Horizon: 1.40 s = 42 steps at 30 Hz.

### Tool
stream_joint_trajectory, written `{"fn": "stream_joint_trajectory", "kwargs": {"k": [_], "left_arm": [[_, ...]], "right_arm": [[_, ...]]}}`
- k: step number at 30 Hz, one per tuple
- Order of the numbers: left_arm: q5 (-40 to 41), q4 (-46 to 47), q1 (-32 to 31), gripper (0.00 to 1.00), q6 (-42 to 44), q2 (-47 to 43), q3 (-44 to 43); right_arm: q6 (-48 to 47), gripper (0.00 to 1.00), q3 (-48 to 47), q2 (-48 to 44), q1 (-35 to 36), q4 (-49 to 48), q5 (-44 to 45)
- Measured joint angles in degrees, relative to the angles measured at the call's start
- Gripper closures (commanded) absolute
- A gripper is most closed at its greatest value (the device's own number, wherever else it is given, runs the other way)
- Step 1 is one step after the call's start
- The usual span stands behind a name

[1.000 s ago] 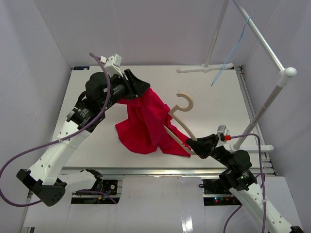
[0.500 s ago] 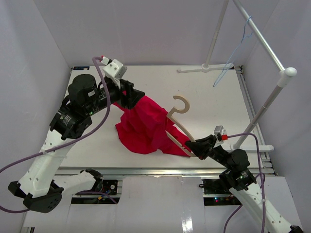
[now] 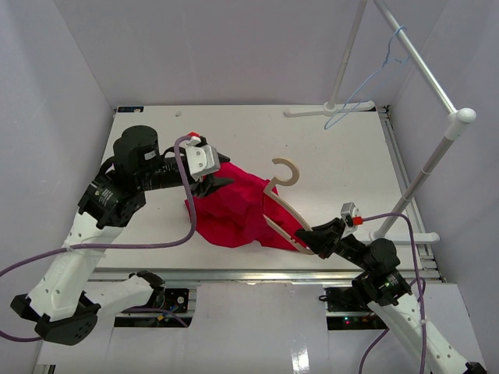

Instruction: Place the t-shirt on the hanger

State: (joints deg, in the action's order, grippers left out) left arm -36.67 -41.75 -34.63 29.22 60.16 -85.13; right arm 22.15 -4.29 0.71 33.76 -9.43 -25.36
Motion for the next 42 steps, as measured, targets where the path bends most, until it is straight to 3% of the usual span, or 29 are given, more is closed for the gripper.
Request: {"fn": "stream_joint_trajectory", "kwargs": {"k": [12, 24, 31, 36, 42], "left_arm": [[-12.05, -6.82, -1.26, 0.35, 9.24, 8.43, 1.45], [-9.61, -9.53, -4.59, 0.36, 10.76, 14.69, 1.02], [-9.19, -10.70, -4.59, 0.57, 11.11, 15.80, 1.02], [-10.78, -12.66, -4.29, 1.00, 11.21, 17.32, -0.06], [-12.21, -16.57, -3.61, 1.00, 12.34, 20.31, -3.31]], "right_arm": [[-1.43, 0.92, -2.20, 0.02, 0.00, 2.12, -4.74], [-3.52, 0.92, -5.46, 0.02, 0.00, 4.92, -6.86], [-3.54, 0.92, -5.46, 0.02, 0.00, 4.92, -7.62], [-3.52, 0.92, -5.46, 0.02, 0.01, 5.04, -8.12], [-4.74, 0.89, -5.85, 0.81, 0.00, 5.49, -7.18]]}}
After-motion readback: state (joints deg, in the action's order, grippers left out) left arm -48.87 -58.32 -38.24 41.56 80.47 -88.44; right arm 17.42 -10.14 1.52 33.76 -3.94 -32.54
